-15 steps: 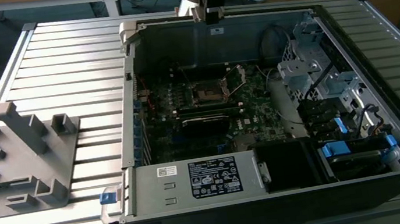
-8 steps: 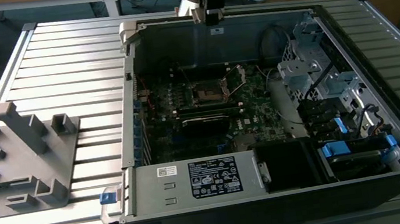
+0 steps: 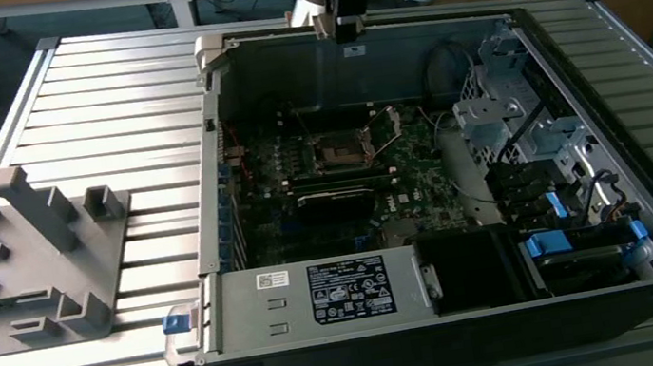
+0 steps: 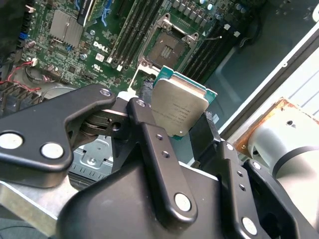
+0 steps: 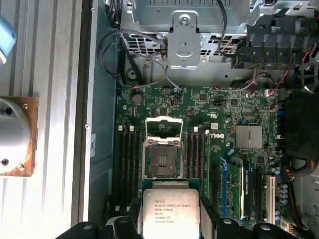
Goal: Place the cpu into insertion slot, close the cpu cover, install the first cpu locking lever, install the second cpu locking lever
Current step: 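Place the cpu into insertion slot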
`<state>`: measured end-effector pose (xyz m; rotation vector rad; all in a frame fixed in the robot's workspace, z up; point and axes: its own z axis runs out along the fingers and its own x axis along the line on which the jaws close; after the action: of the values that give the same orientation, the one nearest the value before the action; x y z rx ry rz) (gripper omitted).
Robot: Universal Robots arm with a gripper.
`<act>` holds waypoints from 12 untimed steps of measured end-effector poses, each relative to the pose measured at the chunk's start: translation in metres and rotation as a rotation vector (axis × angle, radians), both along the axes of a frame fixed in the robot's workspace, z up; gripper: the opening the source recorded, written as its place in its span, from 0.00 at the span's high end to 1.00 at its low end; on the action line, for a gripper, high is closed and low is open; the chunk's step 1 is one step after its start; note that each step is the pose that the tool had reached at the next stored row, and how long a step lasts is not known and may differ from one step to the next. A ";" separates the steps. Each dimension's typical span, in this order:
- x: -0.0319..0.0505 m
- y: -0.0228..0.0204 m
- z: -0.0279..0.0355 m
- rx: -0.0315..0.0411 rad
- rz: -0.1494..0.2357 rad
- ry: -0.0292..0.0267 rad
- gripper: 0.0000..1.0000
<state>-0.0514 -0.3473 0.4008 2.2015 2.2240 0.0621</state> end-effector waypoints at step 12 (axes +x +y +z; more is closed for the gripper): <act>0.0000 0.0000 -0.0214 -0.0001 0.000 -0.0015 0.46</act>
<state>-0.0514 -0.3473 0.3795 2.2006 2.2232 0.0636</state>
